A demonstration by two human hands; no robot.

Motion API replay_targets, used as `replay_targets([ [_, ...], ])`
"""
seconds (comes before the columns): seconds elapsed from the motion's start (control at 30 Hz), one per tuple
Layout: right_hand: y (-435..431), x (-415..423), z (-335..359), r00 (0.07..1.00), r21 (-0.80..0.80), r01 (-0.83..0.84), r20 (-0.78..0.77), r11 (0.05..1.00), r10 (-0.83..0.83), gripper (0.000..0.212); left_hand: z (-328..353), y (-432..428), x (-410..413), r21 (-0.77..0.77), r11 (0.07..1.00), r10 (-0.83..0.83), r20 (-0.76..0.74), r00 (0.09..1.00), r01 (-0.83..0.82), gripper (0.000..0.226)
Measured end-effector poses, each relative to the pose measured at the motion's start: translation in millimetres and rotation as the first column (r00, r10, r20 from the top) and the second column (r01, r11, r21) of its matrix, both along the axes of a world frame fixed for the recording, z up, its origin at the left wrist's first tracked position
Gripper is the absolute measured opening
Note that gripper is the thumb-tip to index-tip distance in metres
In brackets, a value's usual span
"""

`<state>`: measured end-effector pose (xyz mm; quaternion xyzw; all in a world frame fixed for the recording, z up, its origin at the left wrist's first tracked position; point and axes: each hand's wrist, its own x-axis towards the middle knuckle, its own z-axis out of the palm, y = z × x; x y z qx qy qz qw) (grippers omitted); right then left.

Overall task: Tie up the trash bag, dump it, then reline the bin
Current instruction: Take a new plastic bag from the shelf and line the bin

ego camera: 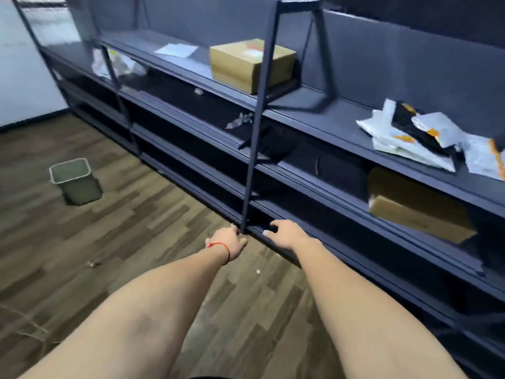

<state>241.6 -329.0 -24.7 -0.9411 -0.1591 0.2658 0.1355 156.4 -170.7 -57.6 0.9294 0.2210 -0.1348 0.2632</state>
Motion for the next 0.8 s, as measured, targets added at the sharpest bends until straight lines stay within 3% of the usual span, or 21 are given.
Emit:
replay_targets([
  [0.3, 174, 23, -1, 0.96, 0.037, -0.279, -0.002, 0.96, 0.279, 0.069, 15, 142, -18, 0.081, 0.954, 0.289, -0.003, 0.957, -0.288, 0.049],
  [0.6, 304, 52, -20, 0.842, 0.02, -0.539, -0.011, 0.842, 0.539, 0.066, -5, 239, -9, 0.042, 0.853, 0.52, 0.006, 0.854, -0.52, 0.047],
  [0.8, 391, 103, -11, 0.773, 0.121, -0.624, -0.048, 0.772, 0.633, 0.057, -6, 311, 28, -0.006, 0.764, 0.646, 0.004, 0.764, -0.646, 0.048],
])
